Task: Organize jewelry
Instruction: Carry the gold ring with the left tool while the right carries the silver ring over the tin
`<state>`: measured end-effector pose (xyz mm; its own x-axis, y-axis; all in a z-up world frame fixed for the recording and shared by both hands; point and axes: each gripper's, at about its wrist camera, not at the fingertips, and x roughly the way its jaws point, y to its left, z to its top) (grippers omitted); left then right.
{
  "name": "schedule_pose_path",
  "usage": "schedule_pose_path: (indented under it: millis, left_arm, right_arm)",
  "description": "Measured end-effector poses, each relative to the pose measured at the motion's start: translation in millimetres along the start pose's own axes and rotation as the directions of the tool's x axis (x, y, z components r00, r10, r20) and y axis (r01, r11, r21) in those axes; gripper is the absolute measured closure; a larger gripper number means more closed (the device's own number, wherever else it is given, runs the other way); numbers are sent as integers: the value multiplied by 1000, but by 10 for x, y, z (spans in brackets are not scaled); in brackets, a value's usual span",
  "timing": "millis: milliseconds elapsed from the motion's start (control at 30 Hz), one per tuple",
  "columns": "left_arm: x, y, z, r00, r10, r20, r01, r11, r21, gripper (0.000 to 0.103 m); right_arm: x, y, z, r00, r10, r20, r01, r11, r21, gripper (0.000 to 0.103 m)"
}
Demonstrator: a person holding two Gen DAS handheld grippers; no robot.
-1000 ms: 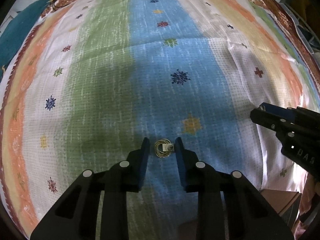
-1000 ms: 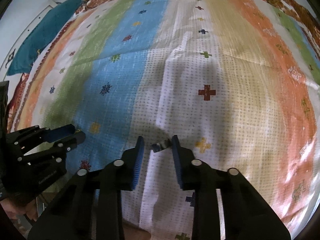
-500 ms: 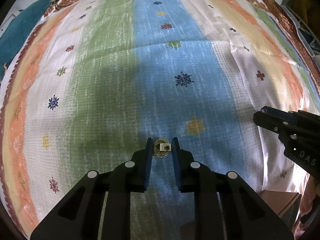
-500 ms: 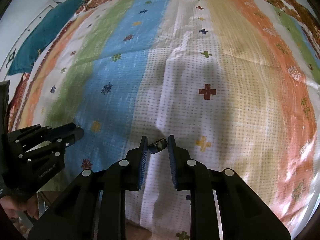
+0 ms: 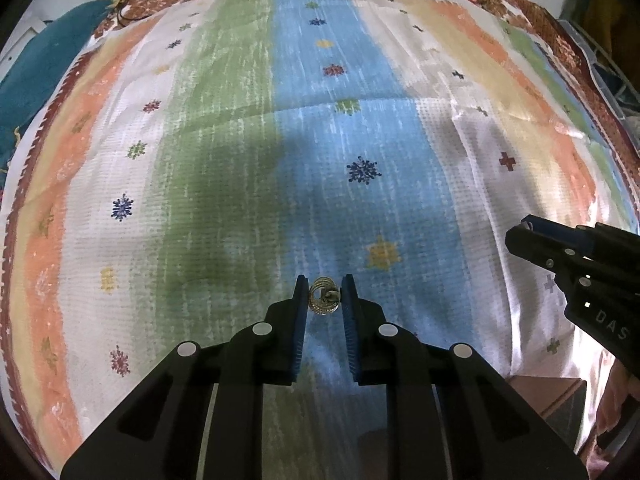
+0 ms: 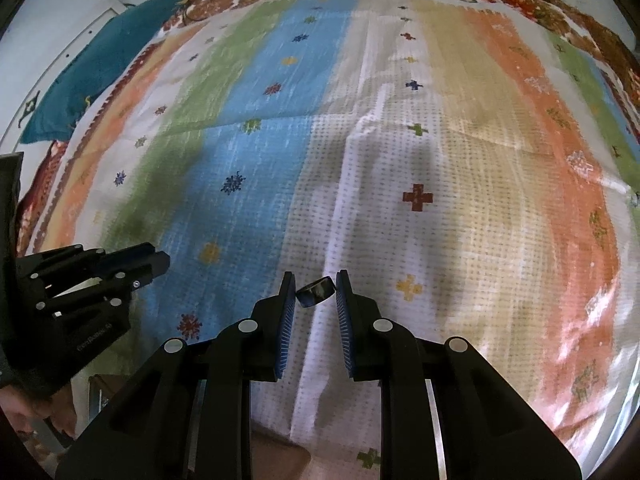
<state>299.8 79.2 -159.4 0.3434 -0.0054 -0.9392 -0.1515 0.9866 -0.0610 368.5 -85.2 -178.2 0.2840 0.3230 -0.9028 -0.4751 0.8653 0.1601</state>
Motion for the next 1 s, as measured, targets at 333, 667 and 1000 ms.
schedule_pose_path:
  millis: [333, 667, 1000]
  left_arm:
    - [-340, -71, -86, 998, -17, 59, 16, 1000, 15, 87]
    - [-641, -152, -138, 992, -55, 110, 52, 998, 26, 87]
    - [-893, -212, -229, 984, -82, 156, 77, 996, 38, 87]
  right_arm:
    - [-221, 30, -86, 999, 1, 34, -2, 1000, 17, 82]
    - [-487, 121, -216, 997, -1, 71, 1, 1000, 3, 81]
    - [-778, 260, -346, 991, -2, 133, 8, 999, -43, 81]
